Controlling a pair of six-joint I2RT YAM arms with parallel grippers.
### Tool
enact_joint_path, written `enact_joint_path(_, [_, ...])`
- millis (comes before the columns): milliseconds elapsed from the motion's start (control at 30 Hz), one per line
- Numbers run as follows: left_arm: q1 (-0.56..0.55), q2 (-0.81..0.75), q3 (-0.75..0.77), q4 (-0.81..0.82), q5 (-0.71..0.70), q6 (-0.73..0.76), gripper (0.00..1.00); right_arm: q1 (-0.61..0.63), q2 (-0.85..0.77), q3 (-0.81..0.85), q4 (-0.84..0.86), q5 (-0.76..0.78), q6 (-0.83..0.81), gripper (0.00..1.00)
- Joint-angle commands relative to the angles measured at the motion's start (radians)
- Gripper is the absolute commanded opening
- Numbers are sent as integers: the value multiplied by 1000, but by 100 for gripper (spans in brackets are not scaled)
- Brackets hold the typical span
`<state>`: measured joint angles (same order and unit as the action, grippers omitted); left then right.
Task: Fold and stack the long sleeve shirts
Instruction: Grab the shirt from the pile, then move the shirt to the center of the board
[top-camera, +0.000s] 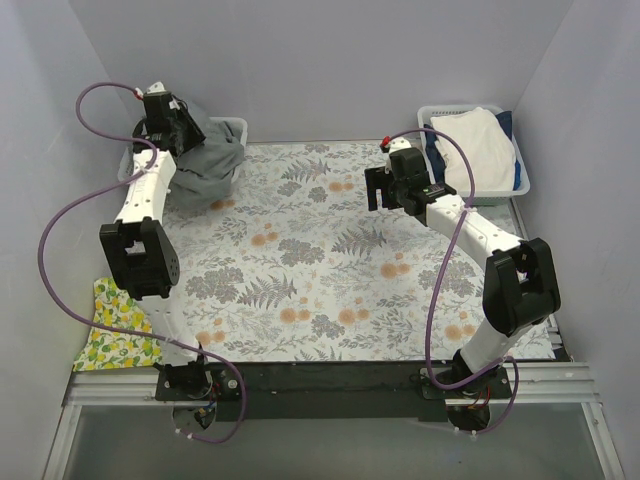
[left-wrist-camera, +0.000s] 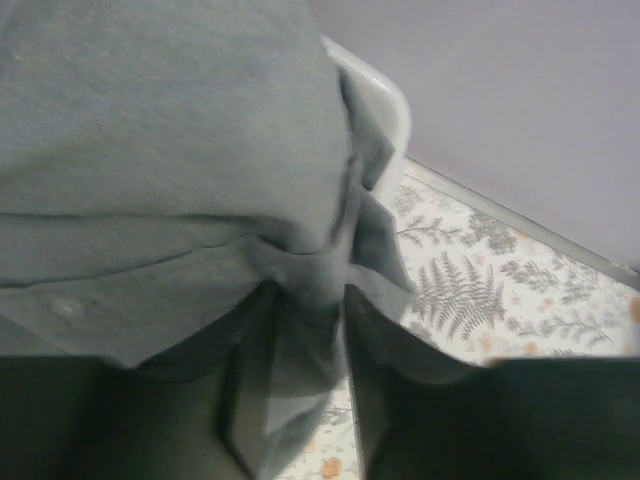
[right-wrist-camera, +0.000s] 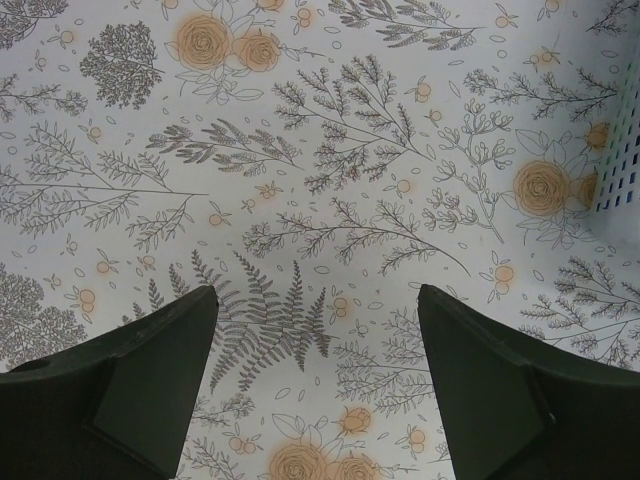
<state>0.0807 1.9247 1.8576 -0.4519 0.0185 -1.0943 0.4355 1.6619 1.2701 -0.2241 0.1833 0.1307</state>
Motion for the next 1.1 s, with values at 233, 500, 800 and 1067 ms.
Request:
enact_joint_path(233, [2,-9,98,-48,35,-29,0,6,4,54,12,10,0,89])
enact_joint_path(500, [2,-197,69,31,207,-26,0,6,-17,71,11,21,-8,89])
enact_joint_path(800, [-53,-418,-78,177,512,-73,0,-29,-25,202,-46,4,-8,90])
enact_joint_path(1067, [-289,-570,-126,205,578,-4,0,-113,-73,268,-66,-30,21,90])
